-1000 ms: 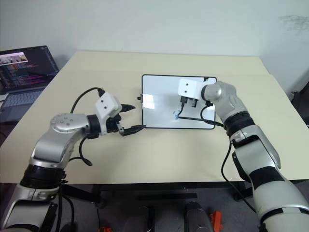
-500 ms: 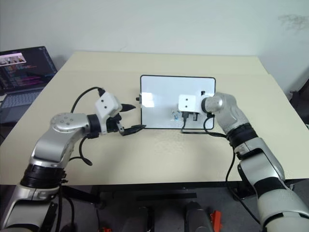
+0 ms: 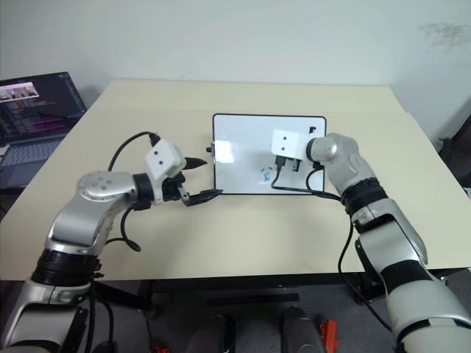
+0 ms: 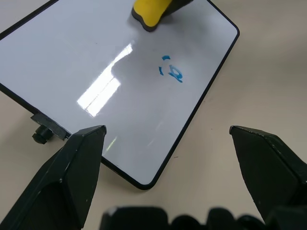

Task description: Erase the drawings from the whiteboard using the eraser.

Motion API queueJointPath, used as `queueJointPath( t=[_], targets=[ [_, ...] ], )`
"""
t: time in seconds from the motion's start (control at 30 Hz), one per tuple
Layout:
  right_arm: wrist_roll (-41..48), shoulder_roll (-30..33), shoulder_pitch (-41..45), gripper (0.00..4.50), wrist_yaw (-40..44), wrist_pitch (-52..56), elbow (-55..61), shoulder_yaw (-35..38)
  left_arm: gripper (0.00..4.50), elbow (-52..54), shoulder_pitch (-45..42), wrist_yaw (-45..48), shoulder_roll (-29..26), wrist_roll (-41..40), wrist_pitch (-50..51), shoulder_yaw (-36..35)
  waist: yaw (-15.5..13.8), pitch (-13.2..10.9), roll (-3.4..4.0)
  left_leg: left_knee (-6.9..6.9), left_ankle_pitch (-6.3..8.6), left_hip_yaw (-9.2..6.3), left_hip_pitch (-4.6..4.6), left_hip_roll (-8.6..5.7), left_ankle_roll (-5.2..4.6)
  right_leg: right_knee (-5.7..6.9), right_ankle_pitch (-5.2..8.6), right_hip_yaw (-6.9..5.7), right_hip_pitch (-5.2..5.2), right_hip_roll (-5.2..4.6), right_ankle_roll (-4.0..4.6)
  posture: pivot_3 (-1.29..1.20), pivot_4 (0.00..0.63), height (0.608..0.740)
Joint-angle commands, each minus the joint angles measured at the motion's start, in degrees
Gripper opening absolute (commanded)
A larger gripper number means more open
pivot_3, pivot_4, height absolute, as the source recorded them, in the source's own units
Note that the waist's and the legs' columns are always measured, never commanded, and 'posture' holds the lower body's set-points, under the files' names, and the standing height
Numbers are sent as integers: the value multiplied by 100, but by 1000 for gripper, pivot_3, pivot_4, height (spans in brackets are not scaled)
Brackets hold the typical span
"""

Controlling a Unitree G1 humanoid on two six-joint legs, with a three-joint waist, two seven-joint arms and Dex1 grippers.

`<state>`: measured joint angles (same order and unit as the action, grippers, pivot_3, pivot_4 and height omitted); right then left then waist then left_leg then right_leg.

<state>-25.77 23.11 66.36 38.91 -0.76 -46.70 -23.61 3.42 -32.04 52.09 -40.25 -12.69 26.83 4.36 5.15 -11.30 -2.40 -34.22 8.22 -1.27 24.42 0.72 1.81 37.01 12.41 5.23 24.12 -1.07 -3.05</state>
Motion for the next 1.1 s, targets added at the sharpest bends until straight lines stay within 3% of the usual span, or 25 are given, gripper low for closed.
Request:
queueJointPath(
  t=[0.03,0.23,0.43,0.67,1.1],
  targets=[
    [17,-14,192,1039,-222,5,-139,148,4500,106,-100,-7,-23,-6,-77,-102,1,0,0,0,0,0,0,0,0,0,0,0,0,0,0,0,150,740],
    [62,-24,70,1039,153,-1,4,53,4500,113,-95,-11,-28,-11,-76,-107,16,0,0,1,0,0,0,2,0,0,0,-3,0,2,-1,0,150,740],
    [56,230,-503,1038,1274,80,666,-201,4500,85,-115,-3,-25,-7,-84,-96,-4,0,0,2,0,-1,0,2,0,-1,1,-7,-3,3,-2,0,150,740],
    [403,388,-225,1038,990,198,592,434,4500,-33,-86,69,-212,27,-164,-208,-7,-1,0,2,0,-1,1,2,0,-2,0,-7,-1,1,-2,0,150,740],
    [496,1488,-816,1038,1283,-129,1044,547,4500,-231,116,378,-851,-11,-421,-479,-33,-2,0,18,3,5,12,0,4,-11,11,-6,10,-3,-6,0,150,740]
  ],
)
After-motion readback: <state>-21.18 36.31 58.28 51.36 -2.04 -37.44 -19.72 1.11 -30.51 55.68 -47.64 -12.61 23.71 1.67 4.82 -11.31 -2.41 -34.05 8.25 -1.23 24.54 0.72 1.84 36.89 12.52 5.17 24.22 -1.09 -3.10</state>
